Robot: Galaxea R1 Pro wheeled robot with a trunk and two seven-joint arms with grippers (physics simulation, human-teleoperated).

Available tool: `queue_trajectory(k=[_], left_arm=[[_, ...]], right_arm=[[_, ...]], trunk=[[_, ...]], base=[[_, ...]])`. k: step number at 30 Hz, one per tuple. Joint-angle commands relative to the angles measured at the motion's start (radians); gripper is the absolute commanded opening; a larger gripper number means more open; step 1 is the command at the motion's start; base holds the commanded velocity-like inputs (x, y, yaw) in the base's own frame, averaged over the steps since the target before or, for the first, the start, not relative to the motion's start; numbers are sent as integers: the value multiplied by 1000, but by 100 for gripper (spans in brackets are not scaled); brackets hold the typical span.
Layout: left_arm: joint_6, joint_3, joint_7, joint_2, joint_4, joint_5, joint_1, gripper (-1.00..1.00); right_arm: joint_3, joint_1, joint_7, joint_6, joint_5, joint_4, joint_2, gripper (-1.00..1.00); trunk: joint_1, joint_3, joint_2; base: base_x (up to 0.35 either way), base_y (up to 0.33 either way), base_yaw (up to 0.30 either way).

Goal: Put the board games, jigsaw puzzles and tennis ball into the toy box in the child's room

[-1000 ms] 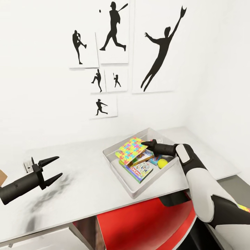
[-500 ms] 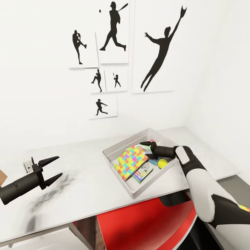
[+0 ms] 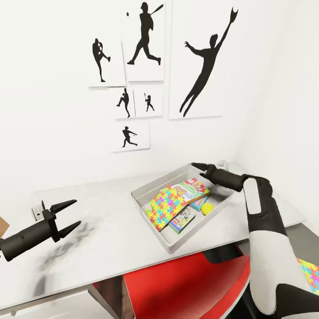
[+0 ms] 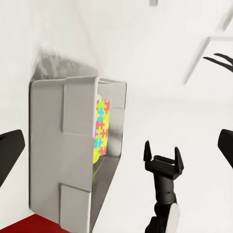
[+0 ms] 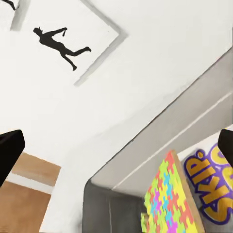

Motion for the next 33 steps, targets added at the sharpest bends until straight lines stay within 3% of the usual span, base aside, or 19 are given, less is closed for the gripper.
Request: queue_trajectory(k=[1,5,8,9,10,11,12,13,14,19,32,33], left_arm=[[3,-2,10,-1,0,9,-1,100],[3,-19,2,-3,-1,10,-8,100],[3,-54,-88,-4,-1,11,-40,100],[3,-84,-136,-4,-2,11,-64,100],[-1,-199,-218,-7,-2,10,-166,100],[-4,-250,-226,-19,-2,10,-206,100],[-6,-274,-229,-30,-2,10,-227,100],[-17,-350,-227,-105,-2,10,-309,100],[-21,-380,-204,-159,-2,9,-346,100],[-23,-403,-127,-208,-2,9,-375,100],[-26,-419,-78,-230,-2,4,-392,100],[-33,-446,-20,-260,-1,-73,-408,100]], right_arm=[[-1,26,10,4,12,-80,1,100],[-3,102,8,4,15,-327,-6,100],[-9,160,9,4,16,-408,-44,100],[-7,169,8,4,16,-418,-62,100],[-8,192,9,4,16,-432,-123,100],[-10,202,10,4,16,-433,-152,100],[-11,206,10,4,16,-434,-167,100],[-13,216,11,4,17,-435,-227,100],[-13,220,11,4,17,-436,-254,100],[-14,223,11,4,17,-436,-275,100],[-16,222,10,4,17,-436,-286,100],[-16,222,9,4,20,-436,-287,100]], trunk=[[0,-1,-1],[0,-1,-1],[0,0,-1],[0,1,-1],[0,1,-1],[0,2,-1],[0,3,-1],[0,3,-1],[0,4,-1],[0,8,-1],[0,18,-1],[0,19,-1]], base=[[-61,0,0],[-199,0,-2],[-265,0,-142],[-155,0,-223],[-41,0,-266],[-26,0,-272],[-21,0,-274],[-9,0,-278],[-4,0,-280],[-2,0,-281],[0,0,-281],[0,0,-281]])
